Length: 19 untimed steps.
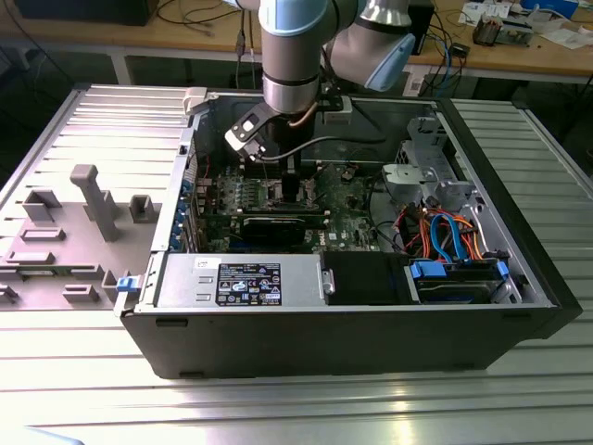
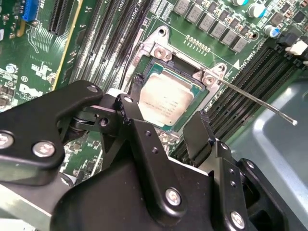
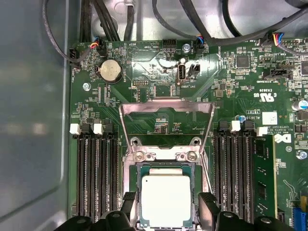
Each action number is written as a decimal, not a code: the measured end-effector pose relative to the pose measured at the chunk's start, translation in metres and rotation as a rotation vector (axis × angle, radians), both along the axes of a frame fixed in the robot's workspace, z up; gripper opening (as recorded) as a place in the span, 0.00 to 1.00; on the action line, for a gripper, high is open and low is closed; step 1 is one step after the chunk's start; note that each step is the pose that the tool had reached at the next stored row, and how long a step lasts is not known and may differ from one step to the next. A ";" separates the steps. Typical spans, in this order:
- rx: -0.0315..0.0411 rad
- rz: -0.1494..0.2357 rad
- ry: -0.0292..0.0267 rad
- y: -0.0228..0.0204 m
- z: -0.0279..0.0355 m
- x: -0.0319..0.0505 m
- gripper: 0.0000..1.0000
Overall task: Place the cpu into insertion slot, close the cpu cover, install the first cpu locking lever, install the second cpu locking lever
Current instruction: 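Place the cpu into insertion slot, then close the cpu cover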
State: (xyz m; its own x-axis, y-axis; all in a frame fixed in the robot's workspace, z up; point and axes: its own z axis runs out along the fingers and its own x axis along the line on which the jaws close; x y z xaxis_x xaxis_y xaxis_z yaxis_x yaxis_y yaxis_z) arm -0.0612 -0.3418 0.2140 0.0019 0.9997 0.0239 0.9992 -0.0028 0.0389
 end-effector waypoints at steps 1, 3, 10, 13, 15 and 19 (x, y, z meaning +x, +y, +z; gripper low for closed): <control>-0.0001 0.000 0.0022 0.0000 0.0017 0.0004 0.62; 0.0000 0.000 0.0041 0.0000 0.0028 0.0007 0.62; -0.0001 0.000 0.0042 0.0000 0.0030 0.0007 0.24; -0.0001 0.000 0.0042 0.0000 0.0030 0.0007 0.11; -0.0001 0.000 0.0042 0.0000 0.0030 0.0007 0.11; -0.0001 0.000 0.0042 0.0000 0.0067 0.0007 0.11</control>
State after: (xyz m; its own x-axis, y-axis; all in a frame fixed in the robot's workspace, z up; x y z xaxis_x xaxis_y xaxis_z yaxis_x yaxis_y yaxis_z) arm -0.0605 -0.3418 0.2207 0.0020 0.9997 0.0237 0.9994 -0.0029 0.0347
